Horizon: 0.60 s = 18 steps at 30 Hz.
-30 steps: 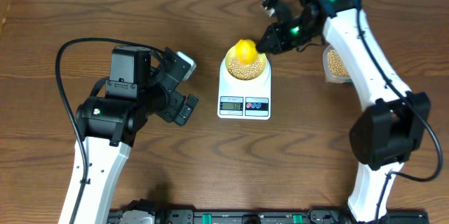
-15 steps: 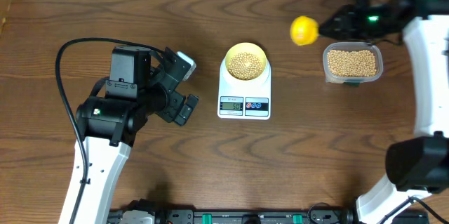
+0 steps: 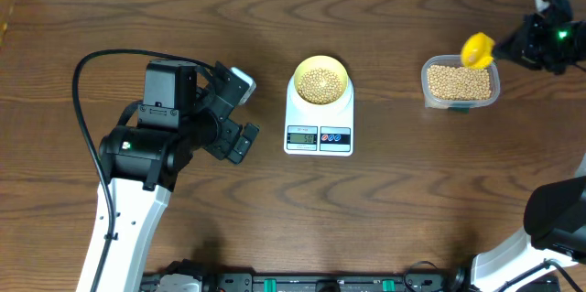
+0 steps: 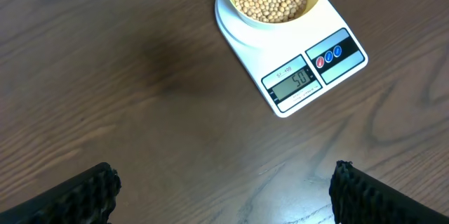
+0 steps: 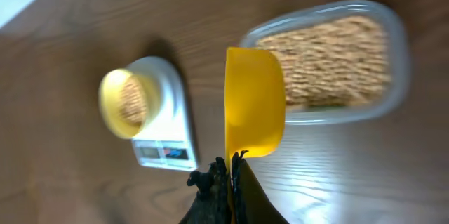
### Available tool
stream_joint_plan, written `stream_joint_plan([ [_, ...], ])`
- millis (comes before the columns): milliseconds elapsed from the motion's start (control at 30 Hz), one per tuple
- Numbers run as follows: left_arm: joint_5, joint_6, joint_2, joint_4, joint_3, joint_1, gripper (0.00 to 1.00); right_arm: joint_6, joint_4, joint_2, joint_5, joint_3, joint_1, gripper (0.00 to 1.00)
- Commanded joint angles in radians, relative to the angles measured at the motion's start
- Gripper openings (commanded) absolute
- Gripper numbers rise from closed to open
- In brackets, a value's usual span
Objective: Scoop item into bowl and weigh 50g on scale
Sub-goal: 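Lift the scoop and carry it right to the soybean tub, then lower the yellow scoop into the clear tub with the right gripper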
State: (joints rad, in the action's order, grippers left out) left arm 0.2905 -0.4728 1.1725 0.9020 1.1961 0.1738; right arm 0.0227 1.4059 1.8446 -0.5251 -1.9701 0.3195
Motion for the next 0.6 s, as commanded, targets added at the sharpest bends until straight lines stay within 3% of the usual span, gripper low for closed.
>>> stream_joint_plan([
  [0,0.015,-0.013,0.003,0.003,-0.001,-0.004,0.98,0.091,-0.009,-0.014,0.141,-0.018,-0.026,0.01],
  [367,0.015,-0.013,0.003,0.003,-0.001,-0.004,0.98,0.282,-0.037,-0.01,0.663,0.041,-0.238,0.01],
  [567,0.015,-0.013,0.003,0.003,-0.001,-0.004,0.98,0.314,-0.106,-0.01,0.794,0.1,-0.343,0.01],
])
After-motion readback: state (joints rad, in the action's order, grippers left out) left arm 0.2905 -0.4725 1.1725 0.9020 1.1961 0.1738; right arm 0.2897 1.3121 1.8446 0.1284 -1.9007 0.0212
